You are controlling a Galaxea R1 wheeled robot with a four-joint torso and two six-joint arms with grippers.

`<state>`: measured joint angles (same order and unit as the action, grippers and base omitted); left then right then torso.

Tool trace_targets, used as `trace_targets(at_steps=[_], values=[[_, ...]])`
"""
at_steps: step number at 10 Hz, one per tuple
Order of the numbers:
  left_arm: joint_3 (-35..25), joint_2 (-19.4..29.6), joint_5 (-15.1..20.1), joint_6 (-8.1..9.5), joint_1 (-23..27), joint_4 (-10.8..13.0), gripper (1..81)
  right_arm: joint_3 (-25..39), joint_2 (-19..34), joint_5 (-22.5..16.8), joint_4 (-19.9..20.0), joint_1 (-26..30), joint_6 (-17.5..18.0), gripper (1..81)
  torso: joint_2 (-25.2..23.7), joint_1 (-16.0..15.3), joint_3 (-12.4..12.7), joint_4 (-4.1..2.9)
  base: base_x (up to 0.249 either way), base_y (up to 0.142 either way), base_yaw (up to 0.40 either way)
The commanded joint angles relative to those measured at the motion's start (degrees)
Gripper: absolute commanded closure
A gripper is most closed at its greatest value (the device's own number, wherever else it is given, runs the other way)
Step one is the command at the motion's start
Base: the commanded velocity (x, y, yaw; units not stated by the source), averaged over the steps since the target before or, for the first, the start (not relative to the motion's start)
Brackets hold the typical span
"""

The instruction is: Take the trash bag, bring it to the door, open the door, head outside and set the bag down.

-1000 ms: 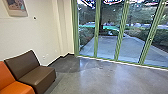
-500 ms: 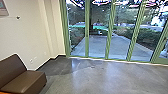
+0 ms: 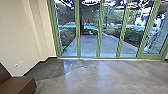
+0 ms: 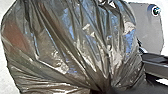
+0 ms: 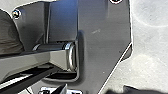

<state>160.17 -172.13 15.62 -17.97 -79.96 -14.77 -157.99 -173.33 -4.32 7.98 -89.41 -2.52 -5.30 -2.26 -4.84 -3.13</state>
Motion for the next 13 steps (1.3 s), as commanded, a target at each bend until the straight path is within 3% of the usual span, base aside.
trace_targets(at_steps=[1, 13], values=[[0.1, 0.2, 4.5, -0.31, 3.2, 0.0, 81.1, -0.1, -0.2, -3.7, -0.3, 2.1, -0.2, 1.0, 0.0, 0.0, 0.0, 0.0, 0.0, 0.0, -0.28], [0.1, 0.1, 4.5, -0.31, 3.2, 0.0, 81.1, -0.1, -0.2, -3.7, -0.3, 1.9, -0.2, 1.0, 0.0, 0.0, 0.0, 0.0, 0.0, 0.0, -0.284]])
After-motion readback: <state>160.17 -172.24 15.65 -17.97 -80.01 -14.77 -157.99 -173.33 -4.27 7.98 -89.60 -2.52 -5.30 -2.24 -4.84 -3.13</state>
